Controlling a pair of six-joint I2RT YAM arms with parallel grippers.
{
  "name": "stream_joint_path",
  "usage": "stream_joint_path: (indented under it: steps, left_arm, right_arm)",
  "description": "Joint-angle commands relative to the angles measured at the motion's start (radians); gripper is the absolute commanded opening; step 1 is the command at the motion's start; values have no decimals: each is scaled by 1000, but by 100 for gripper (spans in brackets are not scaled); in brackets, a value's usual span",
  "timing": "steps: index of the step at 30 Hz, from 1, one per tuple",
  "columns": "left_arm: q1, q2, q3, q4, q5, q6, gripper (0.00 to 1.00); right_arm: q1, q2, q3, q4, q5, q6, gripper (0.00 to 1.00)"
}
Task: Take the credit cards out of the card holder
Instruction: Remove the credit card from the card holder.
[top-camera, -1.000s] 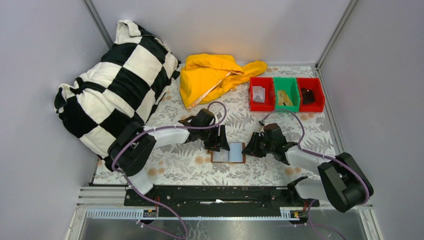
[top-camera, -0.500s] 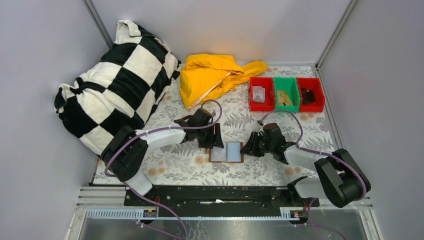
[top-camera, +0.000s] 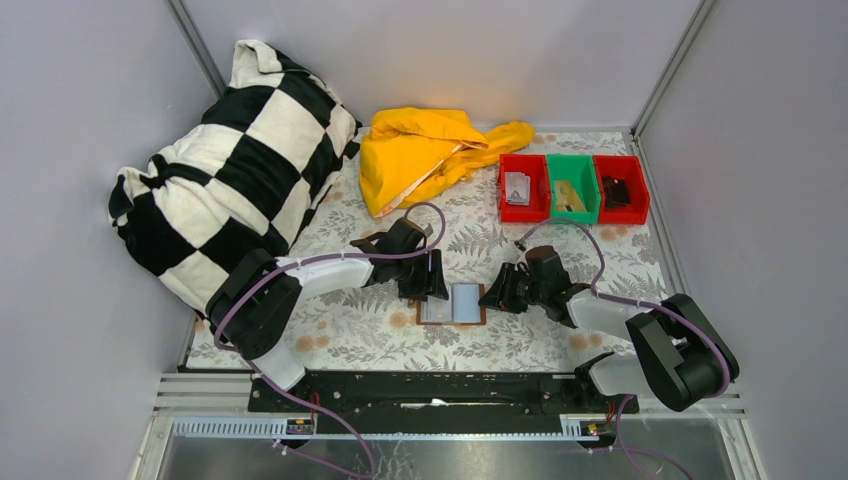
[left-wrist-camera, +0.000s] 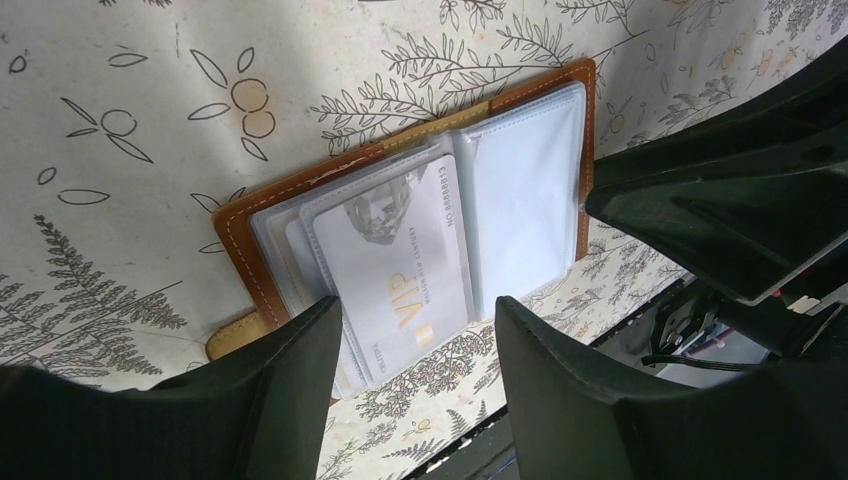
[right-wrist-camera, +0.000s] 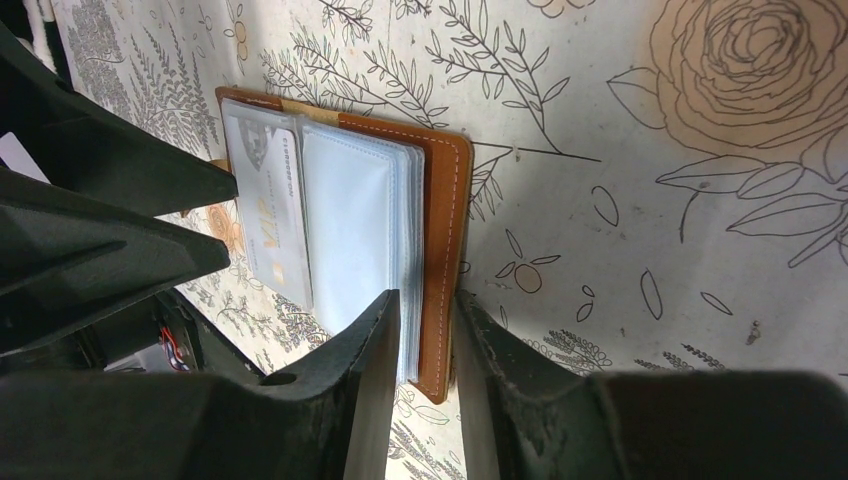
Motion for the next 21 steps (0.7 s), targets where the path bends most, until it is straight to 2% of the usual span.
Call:
stream_joint_path:
  steps: [1,8,21]
  left_arm:
    - [2,7,-5,17,14,15,62]
    - [3,-45,7,-64,-66,46,62]
    - [4,-18,-39,0,5,28,61]
  right_arm:
    - [1,15,-19,-26,12,-2,34]
    - [1,4,-36,-37,22,-6,33]
    - [1,31,-23,-22,12,-5,33]
